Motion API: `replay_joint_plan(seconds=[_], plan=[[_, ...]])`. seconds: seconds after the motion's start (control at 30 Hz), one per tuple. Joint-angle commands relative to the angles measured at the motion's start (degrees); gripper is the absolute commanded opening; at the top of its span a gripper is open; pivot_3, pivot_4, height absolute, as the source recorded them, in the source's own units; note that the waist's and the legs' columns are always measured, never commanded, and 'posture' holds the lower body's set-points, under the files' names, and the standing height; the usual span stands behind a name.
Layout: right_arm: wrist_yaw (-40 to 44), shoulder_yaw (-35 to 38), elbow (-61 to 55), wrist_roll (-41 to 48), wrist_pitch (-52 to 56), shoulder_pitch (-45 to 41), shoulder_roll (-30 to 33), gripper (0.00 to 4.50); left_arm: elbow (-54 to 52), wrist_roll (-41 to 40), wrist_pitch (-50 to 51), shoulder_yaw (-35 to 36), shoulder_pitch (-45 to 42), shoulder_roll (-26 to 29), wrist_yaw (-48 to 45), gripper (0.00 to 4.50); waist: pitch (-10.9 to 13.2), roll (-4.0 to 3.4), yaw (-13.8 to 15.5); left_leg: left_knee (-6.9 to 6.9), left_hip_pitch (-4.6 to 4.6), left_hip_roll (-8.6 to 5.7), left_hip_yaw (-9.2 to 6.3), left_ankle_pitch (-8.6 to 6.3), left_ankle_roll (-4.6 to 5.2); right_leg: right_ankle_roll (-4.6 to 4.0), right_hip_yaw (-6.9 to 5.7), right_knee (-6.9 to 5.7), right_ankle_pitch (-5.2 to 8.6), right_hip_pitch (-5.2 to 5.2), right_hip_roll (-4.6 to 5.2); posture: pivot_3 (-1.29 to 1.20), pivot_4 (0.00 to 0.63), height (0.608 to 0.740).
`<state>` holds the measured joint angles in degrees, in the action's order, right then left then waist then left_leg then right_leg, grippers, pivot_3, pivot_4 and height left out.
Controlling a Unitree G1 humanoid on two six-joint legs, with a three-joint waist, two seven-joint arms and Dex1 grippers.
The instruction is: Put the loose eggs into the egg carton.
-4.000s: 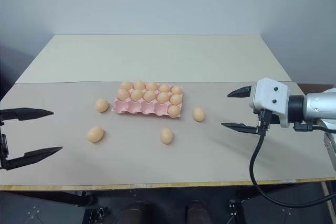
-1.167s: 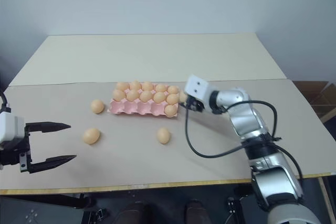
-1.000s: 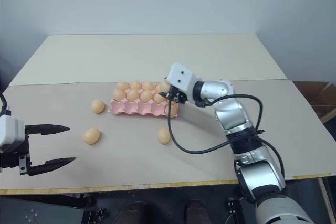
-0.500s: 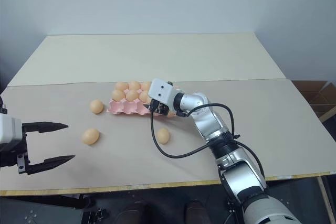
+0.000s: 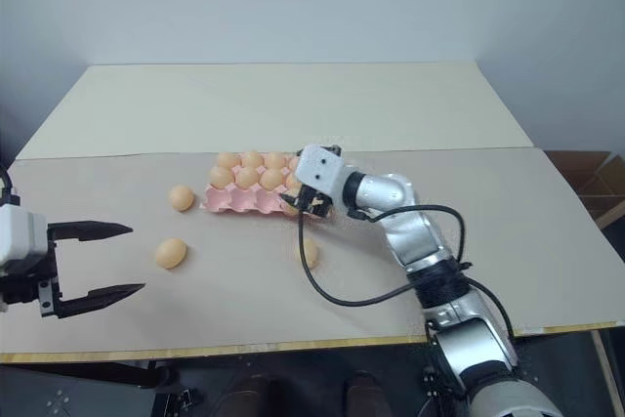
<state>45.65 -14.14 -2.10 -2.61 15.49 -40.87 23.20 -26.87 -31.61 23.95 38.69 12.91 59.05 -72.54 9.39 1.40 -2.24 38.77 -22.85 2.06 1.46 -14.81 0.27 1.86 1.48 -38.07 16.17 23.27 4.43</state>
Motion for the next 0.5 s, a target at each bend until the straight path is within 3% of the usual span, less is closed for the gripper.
replay_joint_plan(seconds=[0.03,0.13,0.27,0.5], plan=[[8.8,6.6,-14.6,9.9,11.1,3.5,8.5,4.48,-1.2,-1.9,0.3,-0.2,-2.1,0.9,0.4,4.5,0.0,-0.01,0.4,0.0,-0.02,-0.01,-0.02,0.0,0.0,0.0,-0.02,0.01,0.0,0.0,0.01,0.0,0.15,0.74],[13.8,9.8,-20.5,15.5,15.0,7.0,15.6,4.48,-1.1,-2.8,0.7,-0.5,-2.8,0.8,-0.1,4.5,0.0,0.0,0.8,0.01,-0.04,-0.01,-0.02,-0.01,0.02,0.0,-0.04,0.08,0.0,-0.03,0.02,0.0,0.15,0.74],[23.6,18.1,-27.4,22.3,15.5,17.7,29.1,4.48,0.1,-3.7,0.2,-1.4,-3.8,1.4,-1.7,4.5,0.0,-0.02,1.4,-0.01,0.04,0.01,-0.01,-0.02,0.03,0.0,-0.03,0.11,0.01,-0.09,-0.03,0.0,0.15,0.74],[22.5,21.5,-29.7,25.3,15.7,23.6,34.3,4.48,1.3,-3.9,0.1,-2.3,-5.1,2.0,-3.1,4.5,0.0,-0.01,1.0,0.02,0.27,0.03,0.11,-0.02,0.04,0.01,0.15,0.04,0.0,-0.22,-0.11,0.0,0.15,0.74]])
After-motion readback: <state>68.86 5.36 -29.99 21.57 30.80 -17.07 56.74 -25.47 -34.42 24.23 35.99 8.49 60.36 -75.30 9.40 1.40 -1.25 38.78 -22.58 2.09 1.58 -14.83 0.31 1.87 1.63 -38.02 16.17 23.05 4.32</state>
